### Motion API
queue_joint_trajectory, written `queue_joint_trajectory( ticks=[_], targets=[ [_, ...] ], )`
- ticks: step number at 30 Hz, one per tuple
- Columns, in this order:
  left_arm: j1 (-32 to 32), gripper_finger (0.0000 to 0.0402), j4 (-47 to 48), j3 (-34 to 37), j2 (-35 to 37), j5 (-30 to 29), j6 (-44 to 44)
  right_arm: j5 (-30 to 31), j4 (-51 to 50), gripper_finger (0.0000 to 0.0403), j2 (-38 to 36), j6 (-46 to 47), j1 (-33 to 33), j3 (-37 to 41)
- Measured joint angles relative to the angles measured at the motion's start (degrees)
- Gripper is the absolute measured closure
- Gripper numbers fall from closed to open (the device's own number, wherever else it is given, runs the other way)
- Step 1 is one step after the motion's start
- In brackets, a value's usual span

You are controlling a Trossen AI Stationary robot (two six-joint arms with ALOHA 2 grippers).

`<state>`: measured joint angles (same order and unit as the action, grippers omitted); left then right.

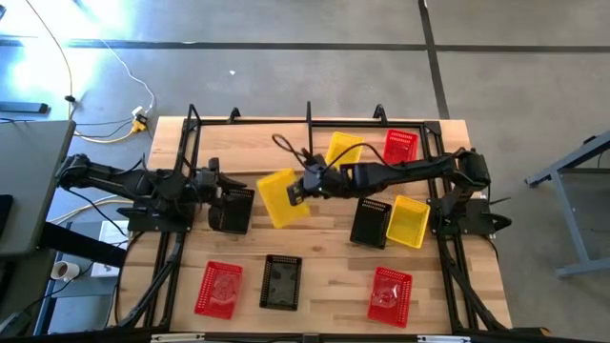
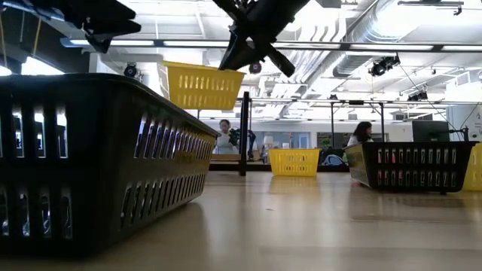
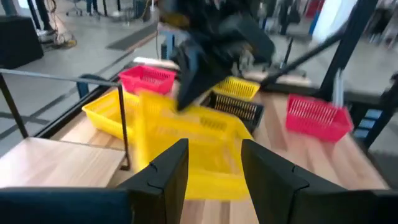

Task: Stack baskets on shelf by color
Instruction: Put the bottom left yellow bin on the shelf

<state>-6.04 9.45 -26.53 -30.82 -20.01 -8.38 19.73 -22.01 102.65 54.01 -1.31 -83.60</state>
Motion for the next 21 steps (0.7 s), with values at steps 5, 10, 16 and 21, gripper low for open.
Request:
queue_joint_trajectory(
  ticks=[5, 10, 16, 21],
  targets=[
    [0.0, 0.0264, 3.3, -5.6, -7.2, -0.1, 2.0, 4.4, 0.5, 0.0402, 0.0, -2.0, 2.4, -2.1],
    [0.0, 0.0264, 3.3, -9.7, -14.8, -1.6, 4.7, 5.3, 1.9, 0.0402, 0.0, -2.0, 4.1, -2.2],
    [0.0, 0.0264, 3.5, -12.9, -23.0, -5.2, 8.4, 7.5, 2.8, 0.0403, 0.0, -2.7, 4.3, -2.2],
    [0.0, 0.0264, 4.7, -15.5, -28.8, -6.5, 9.7, 9.9, 3.0, 0.0403, 0.0, -3.1, 4.4, -2.2]
  ],
)
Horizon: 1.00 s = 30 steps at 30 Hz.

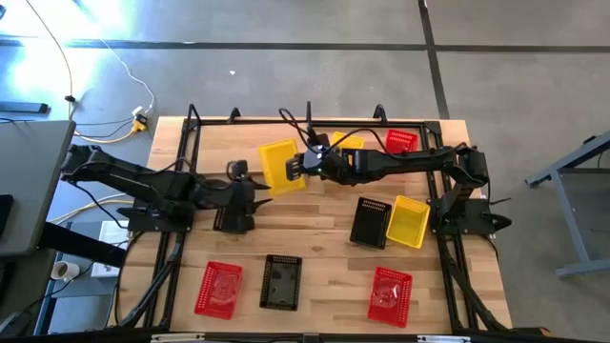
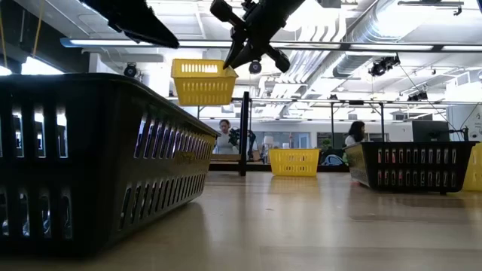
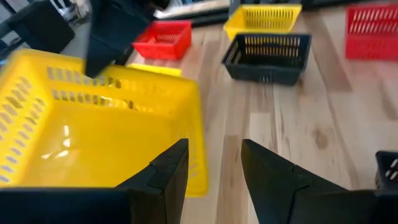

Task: Stack baskets on shelf by color
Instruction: Put the bottom left yellow bin on the shelf

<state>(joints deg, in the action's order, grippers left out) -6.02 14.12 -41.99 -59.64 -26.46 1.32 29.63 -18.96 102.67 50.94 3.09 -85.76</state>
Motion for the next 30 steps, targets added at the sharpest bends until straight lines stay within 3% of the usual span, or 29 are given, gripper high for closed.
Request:
queue_joint_trajectory(
  ticks=[16, 21, 25, 30],
  targets=[
    [0.0, 0.0264, 1.4, -5.7, -14.4, -8.3, 7.3, 0.2, 2.7, 0.0403, 0.0, -0.2, 0.6, 0.1],
    [0.0, 0.0264, 4.0, -7.3, -17.2, -14.0, 6.4, -0.3, 3.8, 0.0403, 0.0, -0.9, 0.6, 0.1],
    [0.8, 0.0276, 5.9, -8.3, -18.2, -16.7, 6.4, -1.3, 3.8, 0.0403, 0.0, -0.6, 0.3, 0.1],
    [2.5, 0.0308, 6.7, -8.3, -18.4, -15.1, 6.4, -0.8, 4.2, 0.0403, 0.0, -0.5, -0.2, 0.1]
  ],
)
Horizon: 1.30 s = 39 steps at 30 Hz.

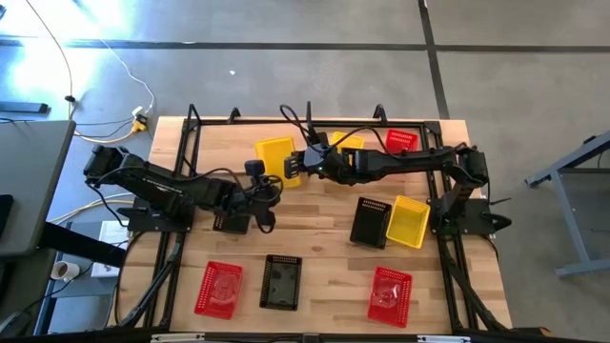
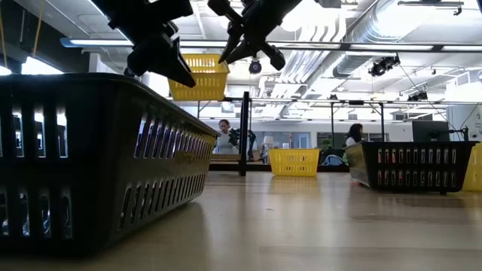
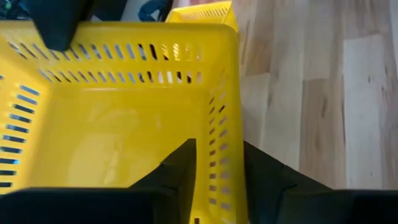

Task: Stack baskets on shelf by color
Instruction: Put the bottom left yellow bin on the shelf

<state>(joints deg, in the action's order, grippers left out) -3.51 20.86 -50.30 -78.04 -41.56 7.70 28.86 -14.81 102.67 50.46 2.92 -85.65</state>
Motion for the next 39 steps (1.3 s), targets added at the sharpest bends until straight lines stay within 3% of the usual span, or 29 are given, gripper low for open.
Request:
queue_joint_trajectory(
  ticks=[9, 24, 39],
  targets=[
    [-0.6, 0.0395, 0.8, 0.0, 0.0, 1.4, 0.9, 0.0, -0.2, 0.0401, 0.0, -2.9, -0.2, 0.0],
    [0.1, 0.04, 5.6, 0.0, 1.4, 4.1, 2.0, -0.2, -1.4, 0.0279, -1.9, -7.6, 0.1, 0.0],
    [11.4, 0.0401, 1.7, 0.1, 2.8, 18.2, 6.5, -1.6, -3.1, 0.0269, -11.7, -18.5, 0.0, 0.0]
  ],
)
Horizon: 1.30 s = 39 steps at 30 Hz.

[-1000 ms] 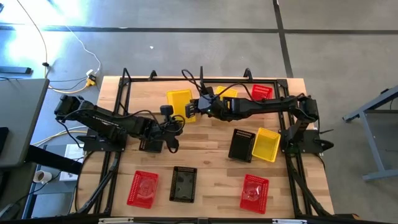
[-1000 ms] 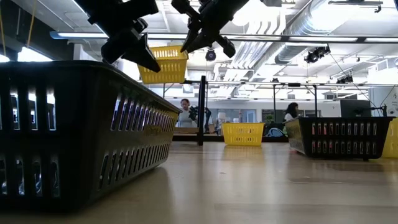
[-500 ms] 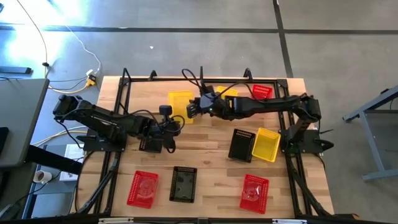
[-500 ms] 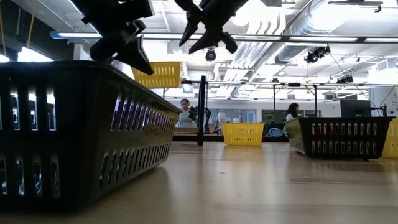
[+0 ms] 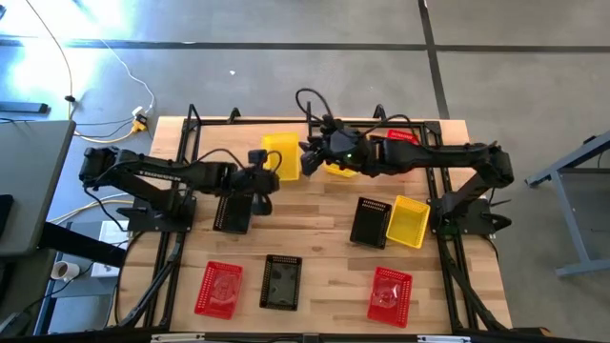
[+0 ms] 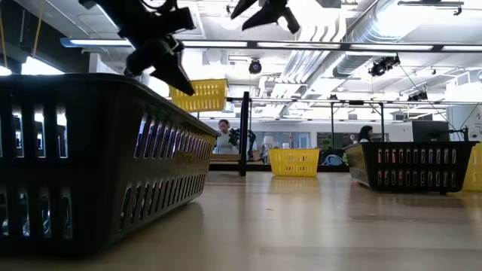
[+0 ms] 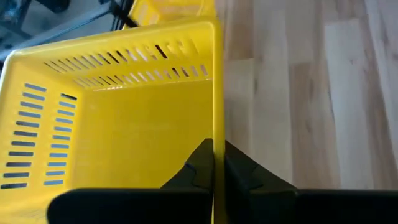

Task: Stack baskets on shelf by color
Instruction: Put the bottom left yellow bin on the shelf

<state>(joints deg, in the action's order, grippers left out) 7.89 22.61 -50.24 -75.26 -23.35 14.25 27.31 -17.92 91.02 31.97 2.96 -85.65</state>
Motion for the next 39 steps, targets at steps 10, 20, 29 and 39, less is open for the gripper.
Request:
queue_joint_trajectory(
  ticks=[10, 20, 29, 39],
  targets=[
    [9.5, 0.0401, -2.4, 0.0, 0.0, 10.5, 4.3, -0.2, 0.1, 0.0269, -6.2, -7.8, 0.8, 0.0],
    [15.4, 0.0401, -5.2, 0.1, -4.4, 15.9, 9.5, 0.0, 0.2, 0.0269, -11.8, -13.3, 4.3, 0.0],
    [17.2, 0.0401, -9.5, 0.0, -9.7, 17.8, 10.0, -0.2, 0.0, 0.0269, -13.1, -16.5, 6.8, 0.0],
    [18.4, 0.0401, -11.8, 0.0, -14.3, 15.7, 12.1, -1.1, -0.3, 0.0269, -13.1, -17.5, 7.6, 0.0]
  ],
)
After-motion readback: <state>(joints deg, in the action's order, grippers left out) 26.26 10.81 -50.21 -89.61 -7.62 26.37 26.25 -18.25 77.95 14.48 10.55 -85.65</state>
